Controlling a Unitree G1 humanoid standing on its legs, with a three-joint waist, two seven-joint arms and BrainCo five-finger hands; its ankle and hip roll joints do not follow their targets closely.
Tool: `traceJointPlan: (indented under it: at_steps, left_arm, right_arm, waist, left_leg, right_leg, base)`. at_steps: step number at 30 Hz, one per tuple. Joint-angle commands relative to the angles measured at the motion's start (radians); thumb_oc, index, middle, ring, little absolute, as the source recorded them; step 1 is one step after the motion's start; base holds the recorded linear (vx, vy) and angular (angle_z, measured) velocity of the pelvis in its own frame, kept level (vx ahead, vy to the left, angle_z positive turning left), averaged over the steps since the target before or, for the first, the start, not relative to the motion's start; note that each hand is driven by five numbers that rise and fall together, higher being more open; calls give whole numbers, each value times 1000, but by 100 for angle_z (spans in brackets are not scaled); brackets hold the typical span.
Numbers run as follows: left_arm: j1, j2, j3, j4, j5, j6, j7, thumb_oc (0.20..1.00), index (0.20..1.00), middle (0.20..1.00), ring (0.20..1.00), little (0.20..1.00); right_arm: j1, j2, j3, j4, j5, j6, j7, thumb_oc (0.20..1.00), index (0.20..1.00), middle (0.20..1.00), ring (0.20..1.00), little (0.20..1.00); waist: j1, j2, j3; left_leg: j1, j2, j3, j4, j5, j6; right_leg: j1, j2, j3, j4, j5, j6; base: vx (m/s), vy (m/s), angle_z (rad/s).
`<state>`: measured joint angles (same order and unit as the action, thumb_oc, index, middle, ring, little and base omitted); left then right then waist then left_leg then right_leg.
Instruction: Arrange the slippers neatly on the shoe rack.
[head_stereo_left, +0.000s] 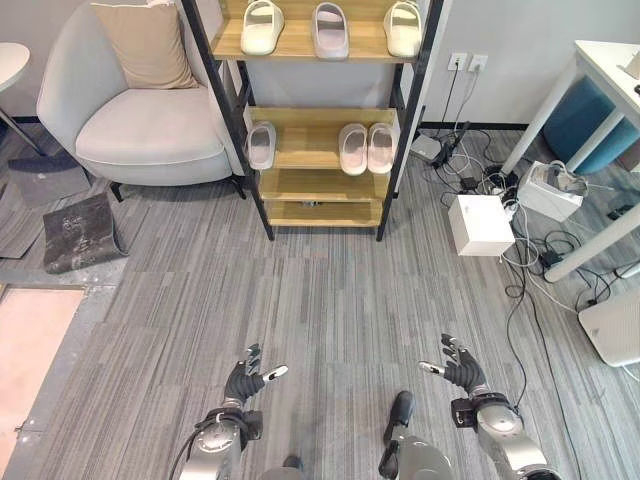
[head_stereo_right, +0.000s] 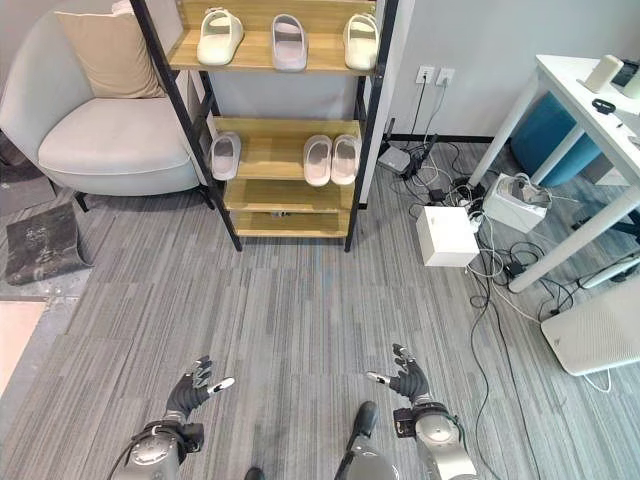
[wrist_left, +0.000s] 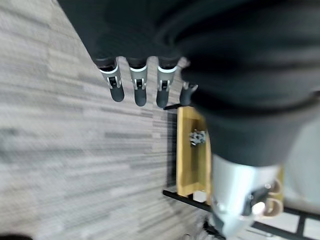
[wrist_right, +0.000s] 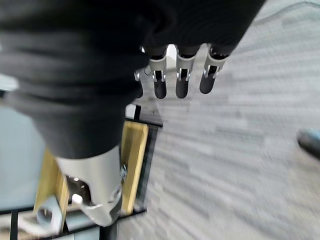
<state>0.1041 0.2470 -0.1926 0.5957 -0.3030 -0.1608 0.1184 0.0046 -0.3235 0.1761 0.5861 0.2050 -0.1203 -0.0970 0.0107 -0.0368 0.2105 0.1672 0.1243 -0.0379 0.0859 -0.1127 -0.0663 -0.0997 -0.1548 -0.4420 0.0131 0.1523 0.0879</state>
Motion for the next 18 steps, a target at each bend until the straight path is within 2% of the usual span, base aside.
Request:
traceJointPlan:
  at_steps: [1, 2, 4, 5, 6, 8, 9, 10, 11, 12, 14, 15, 16, 17, 18]
  left_arm:
    - [-20, 69, 8, -48, -8, -32, 2, 1000, 1000, 1000, 1000, 1000]
    - [-26, 72, 2, -48, -11, -35, 3, 1000, 1000, 1000, 1000, 1000]
    - [-44, 77, -12, -50, -22, -41, 2, 1000, 1000, 1000, 1000, 1000]
    - [-59, 86, -23, -56, -27, -41, 1, 1000, 1000, 1000, 1000, 1000]
    - [-63, 87, -27, -57, -28, -43, 1, 1000, 1000, 1000, 1000, 1000]
    - [-63, 91, -27, -63, -27, -41, 5, 1000, 1000, 1000, 1000, 1000]
    - [-63, 92, -27, -63, -27, -41, 5, 1000, 1000, 1000, 1000, 1000]
    - [-53, 93, -23, -63, -20, -38, 5, 1000, 1000, 1000, 1000, 1000]
    - [-49, 93, -19, -58, -12, -37, 9, 1000, 1000, 1000, 1000, 1000]
    - [-48, 93, -18, -58, -12, -37, 9, 1000, 1000, 1000, 1000, 1000]
    - [-47, 96, -20, -53, 2, -22, 8, 1000, 1000, 1000, 1000, 1000]
    - [-46, 100, -20, -56, -1, -21, 4, 1000, 1000, 1000, 1000, 1000]
    - [-34, 105, -14, -66, -7, -23, 4, 1000, 1000, 1000, 1000, 1000]
    - [-32, 99, -15, -66, -22, -26, -4, 1000, 1000, 1000, 1000, 1000]
    - [-32, 99, -15, -65, -22, -26, -4, 1000, 1000, 1000, 1000, 1000]
  right_arm:
    - [-18, 0, -2, -35, 52, -44, 7, 1000, 1000, 1000, 1000, 1000]
    - [-15, -5, 2, -40, 59, -49, 8, 1000, 1000, 1000, 1000, 1000]
    - [-23, -14, 2, -40, 77, -53, 7, 1000, 1000, 1000, 1000, 1000]
    - [-38, -18, 5, -37, 88, -53, 2, 1000, 1000, 1000, 1000, 1000]
    - [-43, -19, 7, -36, 91, -51, 1, 1000, 1000, 1000, 1000, 1000]
    - [-51, -16, 6, -31, 97, -54, -2, 1000, 1000, 1000, 1000, 1000]
    - [-51, -16, 6, -31, 97, -54, -2, 1000, 1000, 1000, 1000, 1000]
    - [-55, -10, 13, -33, 90, -56, -4, 1000, 1000, 1000, 1000, 1000]
    - [-59, -6, 23, -27, 85, -61, -5, 1000, 1000, 1000, 1000, 1000]
    - [-59, -6, 23, -27, 85, -62, -5, 1000, 1000, 1000, 1000, 1000]
    - [-68, -4, 39, -25, 77, -59, -7, 1000, 1000, 1000, 1000, 1000]
    - [-75, -6, 44, -28, 70, -57, -6, 1000, 1000, 1000, 1000, 1000]
    - [-79, -4, 45, -33, 66, -53, -3, 1000, 1000, 1000, 1000, 1000]
    - [-88, 4, 55, -31, 55, -53, 2, 1000, 1000, 1000, 1000, 1000]
    - [-88, 4, 54, -31, 55, -53, 2, 1000, 1000, 1000, 1000, 1000]
  waist:
    - [15, -51, 1]
    - [25, -54, 12]
    - [40, -67, 37]
    - [58, -83, 61]
    - [66, -90, 71]
    - [81, -105, 72]
    - [82, -105, 72]
    - [95, -109, 59]
    - [103, -95, 51]
    - [104, -96, 52]
    - [117, -87, 42]
    - [120, -88, 43]
    - [121, -85, 35]
    - [125, -86, 23]
    - [124, -86, 21]
  left_leg:
    - [-34, -135, -15, 244, -26, -25]
    - [-79, -135, -12, 333, 18, -50]
    - [-175, -143, 0, 477, 67, -85]
    - [-252, -127, 40, 521, 74, -77]
    - [-293, -133, 47, 515, 54, -65]
    - [-365, -128, 69, 413, 0, -30]
    - [-365, -127, 70, 414, -1, -30]
    - [-387, -104, 71, 220, 16, -10]
    - [-414, -58, 53, 70, 103, -18]
    - [-406, -59, 55, 55, 111, -20]
    - [-437, -27, 44, -87, 193, -31]
    - [-434, -25, 45, -99, 213, -35]
    - [-404, -34, 38, -97, 206, -29]
    - [-394, -68, 24, -72, 211, -10]
    - [-398, -68, 24, -71, 212, -9]
  right_leg:
    - [-24, -54, -29, -21, -17, 71]
    - [3, -37, -31, -23, -35, 56]
    - [37, -30, -39, -27, -61, 36]
    - [70, -16, -44, -37, -94, 14]
    - [85, -16, -47, -43, -101, 14]
    - [112, -8, -43, -62, -125, 19]
    - [112, -7, -42, -62, -125, 19]
    - [132, 9, -25, -76, -144, 31]
    - [148, 29, -13, -83, -162, 40]
    - [149, 28, -12, -83, -163, 39]
    - [176, 41, -9, -91, -179, 43]
    - [191, 43, -2, -90, -178, 45]
    - [194, 48, 9, -75, -187, 43]
    - [190, 31, 28, -20, -191, 57]
    - [186, 31, 27, -20, -190, 58]
  base:
    - [215, -75, 13]
    - [185, -66, 3]
    - [273, -105, 9]
    - [288, -99, 3]
    - [339, -72, 14]
    - [256, -2, 31]
    - [378, 76, 9]
    - [425, 153, -17]
    - [426, 146, -20]
    - [269, 119, -9]
    - [296, 132, -16]
    - [362, 194, -34]
    - [443, 308, -38]
    - [320, 264, -39]
    - [309, 269, -32]
